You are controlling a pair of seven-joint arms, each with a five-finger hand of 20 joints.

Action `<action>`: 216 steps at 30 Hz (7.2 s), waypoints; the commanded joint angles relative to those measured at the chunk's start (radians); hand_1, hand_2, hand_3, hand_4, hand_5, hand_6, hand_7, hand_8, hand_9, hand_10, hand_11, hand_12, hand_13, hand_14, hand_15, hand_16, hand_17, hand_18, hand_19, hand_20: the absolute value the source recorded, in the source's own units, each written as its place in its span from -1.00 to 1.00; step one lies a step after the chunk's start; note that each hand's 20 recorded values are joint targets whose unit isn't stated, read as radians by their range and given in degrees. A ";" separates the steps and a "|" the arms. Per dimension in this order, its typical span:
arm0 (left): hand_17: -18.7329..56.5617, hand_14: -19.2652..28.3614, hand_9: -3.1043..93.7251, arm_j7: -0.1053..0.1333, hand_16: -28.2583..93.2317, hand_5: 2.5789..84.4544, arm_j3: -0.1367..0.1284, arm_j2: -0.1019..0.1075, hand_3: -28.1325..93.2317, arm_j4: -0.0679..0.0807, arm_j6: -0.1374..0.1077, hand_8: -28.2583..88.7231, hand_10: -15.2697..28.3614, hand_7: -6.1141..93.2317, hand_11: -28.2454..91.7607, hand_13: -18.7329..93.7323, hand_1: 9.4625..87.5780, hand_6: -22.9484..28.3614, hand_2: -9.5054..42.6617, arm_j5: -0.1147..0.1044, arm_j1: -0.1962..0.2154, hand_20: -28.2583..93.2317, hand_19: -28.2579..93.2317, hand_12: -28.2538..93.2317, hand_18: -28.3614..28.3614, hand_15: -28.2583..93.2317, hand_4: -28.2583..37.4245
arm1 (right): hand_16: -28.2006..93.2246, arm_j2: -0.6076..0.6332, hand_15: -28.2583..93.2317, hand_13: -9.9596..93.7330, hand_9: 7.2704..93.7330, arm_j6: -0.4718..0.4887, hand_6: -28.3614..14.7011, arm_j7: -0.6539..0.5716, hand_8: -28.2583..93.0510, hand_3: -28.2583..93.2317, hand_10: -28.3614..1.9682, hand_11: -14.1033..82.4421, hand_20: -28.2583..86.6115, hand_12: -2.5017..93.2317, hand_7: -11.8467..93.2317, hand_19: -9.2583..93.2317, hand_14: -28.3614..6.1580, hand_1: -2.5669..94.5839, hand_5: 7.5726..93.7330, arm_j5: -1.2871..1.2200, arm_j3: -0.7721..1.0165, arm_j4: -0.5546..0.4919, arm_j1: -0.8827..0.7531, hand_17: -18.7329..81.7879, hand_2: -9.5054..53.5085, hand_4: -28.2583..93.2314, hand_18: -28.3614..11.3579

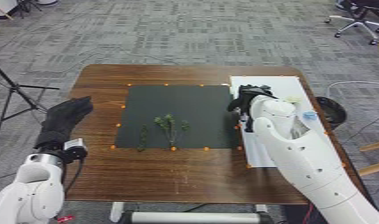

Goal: Arrange flowers

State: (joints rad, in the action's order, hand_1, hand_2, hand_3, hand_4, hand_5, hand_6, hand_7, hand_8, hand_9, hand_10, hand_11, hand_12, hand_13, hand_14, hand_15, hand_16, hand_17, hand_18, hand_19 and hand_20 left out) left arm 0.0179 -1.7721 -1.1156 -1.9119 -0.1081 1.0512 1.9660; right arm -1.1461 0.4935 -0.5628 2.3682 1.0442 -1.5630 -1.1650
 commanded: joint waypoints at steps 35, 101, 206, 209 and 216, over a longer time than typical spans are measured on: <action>-0.42 0.57 -0.05 -0.002 -0.47 0.11 -0.018 0.001 0.53 -0.017 0.003 -0.64 0.36 -0.51 -0.17 -0.07 -0.52 0.11 -0.48 -0.009 0.015 -0.25 -0.33 -0.34 0.51 -0.26 -0.75 | 0.11 0.037 0.46 0.99 0.99 -0.118 0.23 -0.039 -0.04 0.31 0.21 0.09 0.66 -0.40 -0.28 1.00 0.57 0.22 0.67 -0.118 -0.087 -0.285 -0.057 0.64 -1.00 -0.45 -0.44; -0.43 0.58 -0.07 -0.027 -0.47 0.09 -0.011 0.016 0.52 -0.024 0.031 -0.63 0.36 -0.52 -0.18 -0.08 -0.52 0.12 -0.47 -0.004 0.006 -0.26 -0.33 -0.33 0.51 -0.26 -0.74 | 0.05 -0.057 0.24 0.69 0.54 -0.211 0.10 0.303 -0.57 0.46 -0.19 -0.40 0.45 -0.50 -0.38 0.83 0.00 -0.41 0.28 -0.345 -0.060 -0.139 -0.054 0.23 -0.52 -0.59 -0.62; -0.43 0.57 -0.08 -0.042 -0.47 0.09 -0.023 0.020 0.52 -0.028 0.037 -0.63 0.35 -0.52 -0.18 -0.08 -0.52 0.12 -0.48 -0.007 0.015 -0.26 -0.33 -0.33 0.51 -0.27 -0.74 | 0.03 0.068 0.28 0.71 0.43 -0.080 0.09 0.210 -0.56 0.49 -0.14 -0.51 0.47 -0.61 -0.48 0.84 -0.05 -0.58 0.16 -0.424 -0.030 -0.257 -0.114 0.23 -0.46 -0.60 -0.71; -0.43 0.57 -0.08 -0.041 -0.47 0.09 -0.021 0.018 0.52 -0.026 0.039 -0.63 0.35 -0.52 -0.18 -0.08 -0.52 0.12 -0.48 -0.007 0.012 -0.26 -0.32 -0.33 0.51 -0.27 -0.74 | 0.03 0.076 0.28 0.71 0.44 -0.084 0.10 0.219 -0.56 0.49 -0.15 -0.51 0.47 -0.61 -0.48 0.84 -0.04 -0.58 0.17 -0.426 -0.032 -0.266 -0.101 0.23 -0.46 -0.60 -0.72; -0.43 0.57 -0.08 -0.038 -0.47 0.08 -0.016 0.013 0.53 -0.023 0.042 -0.63 0.35 -0.52 -0.18 -0.08 -0.52 0.12 -0.48 -0.007 0.004 -0.26 -0.33 -0.33 0.51 -0.27 -0.74 | 0.03 0.104 0.28 0.71 0.44 -0.073 0.10 0.235 -0.57 0.48 -0.14 -0.51 0.46 -0.61 -0.48 0.84 -0.04 -0.58 0.18 -0.425 -0.004 -0.307 -0.098 0.23 -0.46 -0.60 -0.72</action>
State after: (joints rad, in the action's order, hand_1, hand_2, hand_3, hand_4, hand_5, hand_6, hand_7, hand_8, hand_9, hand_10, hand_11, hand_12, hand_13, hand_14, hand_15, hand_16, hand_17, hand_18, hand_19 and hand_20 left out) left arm -0.0211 -1.7937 -1.0974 -1.9336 -0.0757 1.0475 1.9744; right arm -1.0708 0.4158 -0.3499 1.9388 1.0057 -1.8205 -1.2778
